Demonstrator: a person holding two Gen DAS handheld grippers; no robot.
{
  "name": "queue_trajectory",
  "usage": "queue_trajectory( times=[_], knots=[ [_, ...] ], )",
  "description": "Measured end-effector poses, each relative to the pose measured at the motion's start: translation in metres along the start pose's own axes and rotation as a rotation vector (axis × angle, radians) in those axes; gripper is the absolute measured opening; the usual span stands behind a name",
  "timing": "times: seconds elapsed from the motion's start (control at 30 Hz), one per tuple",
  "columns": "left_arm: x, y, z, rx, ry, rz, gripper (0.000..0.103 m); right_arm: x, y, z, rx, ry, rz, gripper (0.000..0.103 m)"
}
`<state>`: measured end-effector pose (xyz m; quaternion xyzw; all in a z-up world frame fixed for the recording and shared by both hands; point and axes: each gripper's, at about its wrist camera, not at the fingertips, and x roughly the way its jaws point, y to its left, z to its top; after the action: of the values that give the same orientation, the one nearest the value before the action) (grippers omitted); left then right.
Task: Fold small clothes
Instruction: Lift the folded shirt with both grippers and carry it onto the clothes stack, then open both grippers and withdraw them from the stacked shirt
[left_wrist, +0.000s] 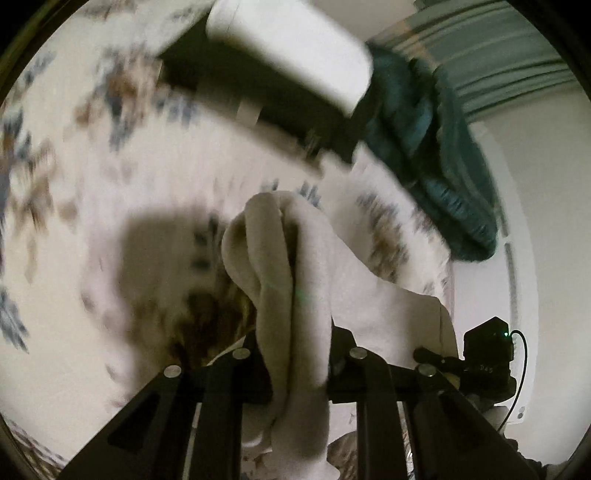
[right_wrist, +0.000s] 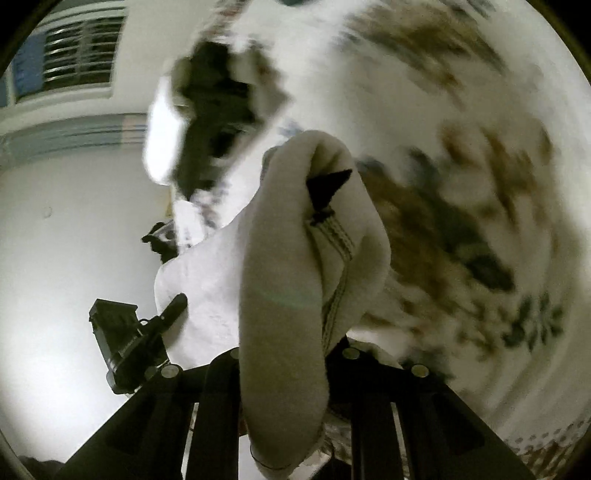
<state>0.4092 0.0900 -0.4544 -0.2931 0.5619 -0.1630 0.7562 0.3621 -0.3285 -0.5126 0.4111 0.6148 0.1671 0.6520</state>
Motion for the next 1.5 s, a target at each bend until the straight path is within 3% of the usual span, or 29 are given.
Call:
queue_trajectory(
  times=[0.1,0.2,0.4,0.5,0.63,0.67,0.7,0.73,0.77,0.8,0.83,0.87,0.9,0.93,0.97,1.17,1.33,1.5],
  knots=[
    [-0.028,-0.011,0.054,0.047,-0.055,-0.005,0.016,0.0,0.064,0.037,-0.053,-0.046,0.013,0.017],
    [-0.044,-0.018,0.131,0.092,-0.106,-0.003,0.016,0.012,0.126,0.084,-0.096,-0.103,0.014,0.017],
    [-0.041,-0.012,0.264,0.19,-0.167,0.051,0.017,0.076,0.224,0.203,-0.15,-0.19,-0.005,0.017],
    [-0.017,-0.001,0.32,0.233,-0.166,0.129,0.019,0.111,0.243,0.258,-0.162,-0.206,-0.062,0.017],
    [0.022,0.007,0.346,0.281,-0.102,0.285,0.021,0.143,0.255,0.298,-0.183,-0.201,-0.195,0.019],
    [0.027,0.009,0.347,0.289,-0.097,0.323,0.021,0.146,0.259,0.299,-0.19,-0.202,-0.22,0.024],
    [0.03,0.009,0.347,0.299,-0.095,0.351,0.025,0.148,0.262,0.298,-0.199,-0.201,-0.246,0.026],
    [0.03,0.01,0.347,0.301,-0.104,0.36,0.029,0.148,0.262,0.294,-0.202,-0.202,-0.276,0.034],
    [0.029,0.012,0.348,0.303,-0.124,0.385,0.039,0.147,0.265,0.293,-0.213,-0.207,-0.314,0.044],
    [0.022,0.01,0.345,0.306,-0.156,0.404,0.043,0.144,0.27,0.286,-0.239,-0.221,-0.373,0.052],
    [0.018,0.009,0.343,0.31,-0.175,0.402,0.043,0.142,0.277,0.282,-0.267,-0.239,-0.454,0.068],
    [0.012,0.006,0.338,0.313,-0.201,0.414,0.051,0.135,0.279,0.272,-0.283,-0.25,-0.491,0.076],
    [0.008,0.003,0.333,0.32,-0.212,0.431,0.083,0.133,0.286,0.264,-0.314,-0.268,-0.559,0.079],
    [0.005,0.001,0.328,0.323,-0.216,0.447,0.1,0.13,0.291,0.254,-0.335,-0.289,-0.633,0.089],
    [0.001,-0.003,0.322,0.325,-0.222,0.457,0.103,0.126,0.295,0.243,-0.348,-0.303,-0.685,0.103],
    [-0.031,-0.023,0.277,0.324,-0.256,0.534,0.103,0.108,0.313,0.171,-0.376,-0.37,-0.87,0.103],
    [-0.079,-0.05,0.227,0.356,-0.287,0.537,0.103,0.072,0.341,0.097,-0.394,-0.438,-0.879,0.103],
    [-0.141,-0.084,0.174,0.383,-0.345,0.54,0.103,0.011,0.378,0.01,-0.413,-0.546,-0.884,0.103]
  ],
)
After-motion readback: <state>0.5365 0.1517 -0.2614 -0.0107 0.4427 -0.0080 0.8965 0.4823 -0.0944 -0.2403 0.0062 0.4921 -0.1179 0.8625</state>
